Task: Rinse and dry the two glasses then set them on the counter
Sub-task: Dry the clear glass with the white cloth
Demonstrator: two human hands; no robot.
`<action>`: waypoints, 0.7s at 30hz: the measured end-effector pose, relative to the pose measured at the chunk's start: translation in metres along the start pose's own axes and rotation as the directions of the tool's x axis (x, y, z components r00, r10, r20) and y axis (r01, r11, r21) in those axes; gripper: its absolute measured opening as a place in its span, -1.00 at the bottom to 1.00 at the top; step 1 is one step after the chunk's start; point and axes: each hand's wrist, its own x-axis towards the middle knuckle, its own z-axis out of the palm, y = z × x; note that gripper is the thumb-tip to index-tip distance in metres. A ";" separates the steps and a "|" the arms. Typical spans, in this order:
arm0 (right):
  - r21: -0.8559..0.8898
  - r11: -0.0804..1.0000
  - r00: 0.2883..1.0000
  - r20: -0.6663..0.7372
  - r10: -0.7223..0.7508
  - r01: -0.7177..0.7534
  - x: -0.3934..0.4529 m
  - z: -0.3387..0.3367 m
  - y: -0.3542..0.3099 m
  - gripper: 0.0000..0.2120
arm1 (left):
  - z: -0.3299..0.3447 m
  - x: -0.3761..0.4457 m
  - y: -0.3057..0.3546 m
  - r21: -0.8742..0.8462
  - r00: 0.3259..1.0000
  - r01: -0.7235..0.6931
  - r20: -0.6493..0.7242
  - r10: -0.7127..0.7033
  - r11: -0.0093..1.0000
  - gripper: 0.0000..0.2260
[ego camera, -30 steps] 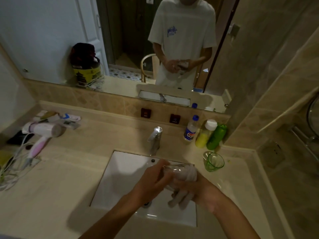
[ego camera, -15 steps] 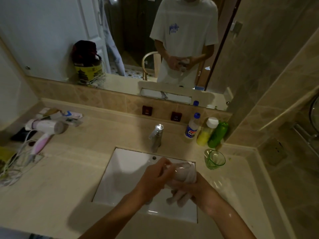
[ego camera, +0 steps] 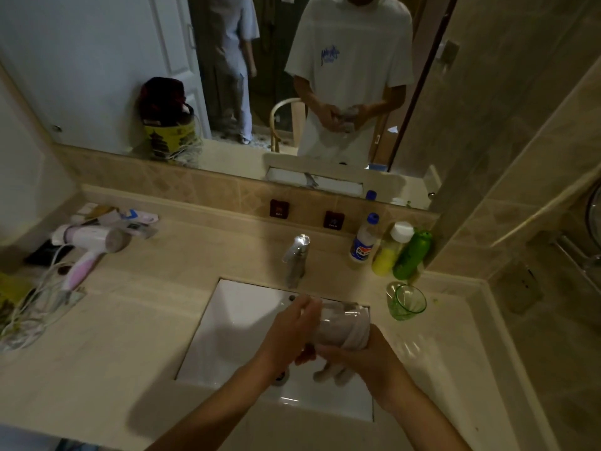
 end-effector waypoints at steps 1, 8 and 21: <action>0.136 0.990 0.998 0.052 0.040 -0.047 -0.001 -0.001 -0.003 -0.64 | -0.001 -0.001 -0.004 0.120 0.986 -0.167 0.007 0.168 0.979 -0.81; -0.091 0.995 0.997 -0.059 -0.043 0.038 -0.004 0.006 -0.002 -0.78 | -0.004 -0.003 0.002 -0.202 0.982 0.184 0.084 -0.171 0.962 -0.62; -0.798 0.501 0.897 0.110 -0.427 0.336 0.018 0.013 0.013 -0.71 | -0.019 0.007 0.019 -0.440 0.776 0.629 0.308 -0.550 0.641 -0.74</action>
